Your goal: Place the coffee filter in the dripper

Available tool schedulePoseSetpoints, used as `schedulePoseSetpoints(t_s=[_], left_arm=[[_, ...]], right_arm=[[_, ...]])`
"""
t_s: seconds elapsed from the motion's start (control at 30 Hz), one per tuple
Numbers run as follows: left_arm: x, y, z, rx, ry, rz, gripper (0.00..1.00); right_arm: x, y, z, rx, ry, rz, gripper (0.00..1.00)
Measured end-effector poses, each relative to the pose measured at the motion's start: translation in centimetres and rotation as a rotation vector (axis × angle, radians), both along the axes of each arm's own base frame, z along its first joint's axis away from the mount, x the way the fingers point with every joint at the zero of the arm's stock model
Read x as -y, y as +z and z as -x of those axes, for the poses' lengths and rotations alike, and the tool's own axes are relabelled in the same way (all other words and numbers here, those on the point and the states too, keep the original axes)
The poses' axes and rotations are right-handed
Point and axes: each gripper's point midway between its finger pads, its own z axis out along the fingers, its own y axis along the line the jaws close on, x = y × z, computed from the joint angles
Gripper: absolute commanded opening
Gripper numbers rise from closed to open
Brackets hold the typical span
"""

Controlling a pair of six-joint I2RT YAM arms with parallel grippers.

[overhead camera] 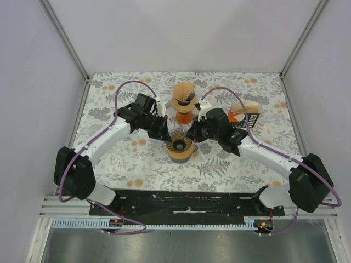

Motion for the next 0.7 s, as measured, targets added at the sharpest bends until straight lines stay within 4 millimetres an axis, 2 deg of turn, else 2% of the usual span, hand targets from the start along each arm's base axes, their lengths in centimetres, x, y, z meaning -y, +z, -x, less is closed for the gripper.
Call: schedulePoseSetpoints(t_s=[0.47, 0.6, 0.7], left_arm=[[0.1, -0.1, -2.1, 0.008, 0.015, 0.023, 0.02], [0.3, 0.3, -2.6, 0.001, -0.002, 0.019, 0.22], [0.6, 0.6, -3.1, 0.026, -0.053, 0.015, 0.30]], right_arm=[[0.1, -0.3, -2.0, 0.046, -0.057, -0.005, 0.00], [0.2, 0.1, -2.2, 0.045, -0.068, 0.006, 0.00], [0.4, 0.2, -2.4, 0.035, -0.074, 0.033, 0.04]])
